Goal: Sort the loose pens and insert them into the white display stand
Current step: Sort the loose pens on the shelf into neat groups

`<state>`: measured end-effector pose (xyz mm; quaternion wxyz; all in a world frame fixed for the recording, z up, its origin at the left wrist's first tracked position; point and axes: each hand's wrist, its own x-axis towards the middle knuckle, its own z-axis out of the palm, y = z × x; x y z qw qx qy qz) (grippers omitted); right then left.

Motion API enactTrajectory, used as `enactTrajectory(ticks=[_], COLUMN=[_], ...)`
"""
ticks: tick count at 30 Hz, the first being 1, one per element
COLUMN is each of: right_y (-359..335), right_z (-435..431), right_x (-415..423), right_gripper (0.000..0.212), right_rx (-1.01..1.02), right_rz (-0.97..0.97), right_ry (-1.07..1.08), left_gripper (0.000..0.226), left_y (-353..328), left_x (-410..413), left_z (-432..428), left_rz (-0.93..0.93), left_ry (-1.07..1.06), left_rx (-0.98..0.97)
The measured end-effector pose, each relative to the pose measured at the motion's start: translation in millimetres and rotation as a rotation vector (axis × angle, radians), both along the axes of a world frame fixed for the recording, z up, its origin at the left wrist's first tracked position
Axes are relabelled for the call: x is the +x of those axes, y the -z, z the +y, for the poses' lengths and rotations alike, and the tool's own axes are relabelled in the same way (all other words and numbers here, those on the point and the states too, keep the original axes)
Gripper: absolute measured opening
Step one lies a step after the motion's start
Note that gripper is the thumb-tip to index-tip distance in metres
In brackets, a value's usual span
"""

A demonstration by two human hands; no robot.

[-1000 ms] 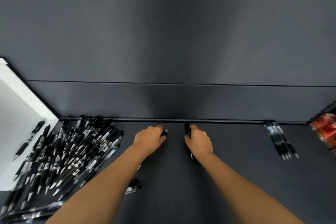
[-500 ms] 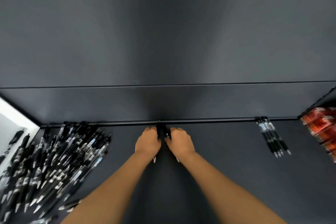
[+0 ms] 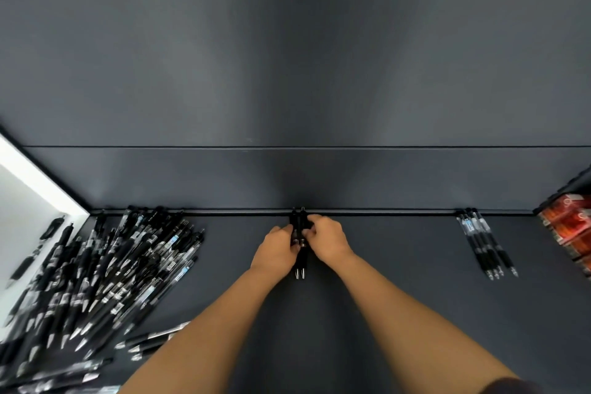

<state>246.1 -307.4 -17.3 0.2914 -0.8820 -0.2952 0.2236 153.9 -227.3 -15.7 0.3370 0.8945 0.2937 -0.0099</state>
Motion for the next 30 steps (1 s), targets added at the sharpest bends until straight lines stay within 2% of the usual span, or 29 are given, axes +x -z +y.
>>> enactTrajectory(ticks=[5, 12, 18, 22, 25, 28, 30], right_y=[-2.3, -16.5, -26.5, -31.3, -32.9, -32.6, -33.3], right_z=[-7.0, -0.6, 16.6, 32.8, 44.0, 50.0, 51.2], right_x=[-9.3, -38.9, -89.7, -133.8, -164.1, -184.5, -194.3], right_gripper=[0.035, 0.036, 0.028, 0.021, 0.026, 0.035, 0.038], right_rx=[-0.055, -0.084, -0.123, -0.204, -0.257, -0.332, -0.409], right_rz=[-0.175, -0.356, -0.333, -0.185, -0.104, -0.146, -0.226], right_ry=[-0.028, -0.225, -0.356, -0.440, -0.517, -0.498, -0.447], left_gripper=[0.047, 0.031, 0.017, 0.018, 0.017, 0.018, 0.027], left_y=[-3.2, -19.9, -28.8, -29.0, -28.0, -25.6, -23.5], left_x=[-27.3, -72.1, -120.8, -159.4, -184.9, -202.7, -213.1], left_z=[13.5, 41.5, 64.8, 82.9, 93.6, 101.1, 102.9], left_rz=[0.075, 0.093, 0.109, 0.131, 0.145, 0.151, 0.190], left_ry=[-0.008, 0.016, 0.092, 0.169, 0.223, 0.308, 0.407], left_rx=[0.074, 0.222, 0.270, 0.258, 0.258, 0.237, 0.229])
